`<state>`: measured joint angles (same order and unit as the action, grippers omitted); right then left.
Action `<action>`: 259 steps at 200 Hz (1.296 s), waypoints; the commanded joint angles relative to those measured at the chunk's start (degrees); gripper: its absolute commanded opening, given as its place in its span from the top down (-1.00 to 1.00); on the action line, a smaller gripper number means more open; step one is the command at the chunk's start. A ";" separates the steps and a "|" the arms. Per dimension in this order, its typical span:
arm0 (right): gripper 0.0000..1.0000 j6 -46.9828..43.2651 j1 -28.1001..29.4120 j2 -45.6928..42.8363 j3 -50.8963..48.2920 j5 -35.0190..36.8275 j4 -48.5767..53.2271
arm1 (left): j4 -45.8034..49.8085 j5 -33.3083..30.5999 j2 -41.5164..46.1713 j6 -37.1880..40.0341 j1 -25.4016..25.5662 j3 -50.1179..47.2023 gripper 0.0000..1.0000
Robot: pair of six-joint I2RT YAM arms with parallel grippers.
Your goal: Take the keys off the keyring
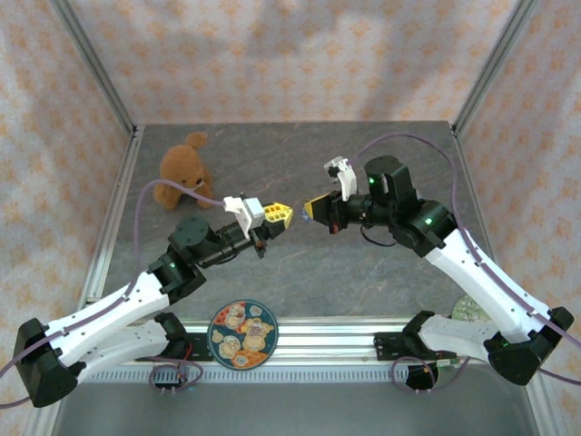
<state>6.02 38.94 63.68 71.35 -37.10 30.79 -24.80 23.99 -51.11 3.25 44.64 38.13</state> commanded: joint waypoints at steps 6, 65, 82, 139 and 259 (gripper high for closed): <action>1.00 -0.17 -0.18 -1.20 0.88 -0.30 -1.12 | -1.41 -0.98 1.60 -0.70 0.33 -2.01 0.94; 1.00 -1.22 -0.18 -1.20 2.04 -0.60 0.34 | -2.01 -4.11 4.30 -2.19 0.28 -6.45 0.38; 1.00 -1.42 -0.18 -1.30 2.03 -0.82 0.32 | -2.22 -4.43 4.33 -2.56 0.30 -7.09 0.22; 1.00 -2.03 -0.18 -0.76 2.15 -1.73 0.54 | -3.85 -1.10 0.32 -3.08 0.29 -3.61 0.06; 1.00 -2.09 0.00 -1.47 1.53 -2.80 0.83 | -1.58 -0.14 -8.07 0.06 0.62 4.13 0.43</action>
<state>4.67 38.94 63.66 71.37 -38.83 31.27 -26.39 23.38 -58.52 1.32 44.64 39.44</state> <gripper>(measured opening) 0.047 0.362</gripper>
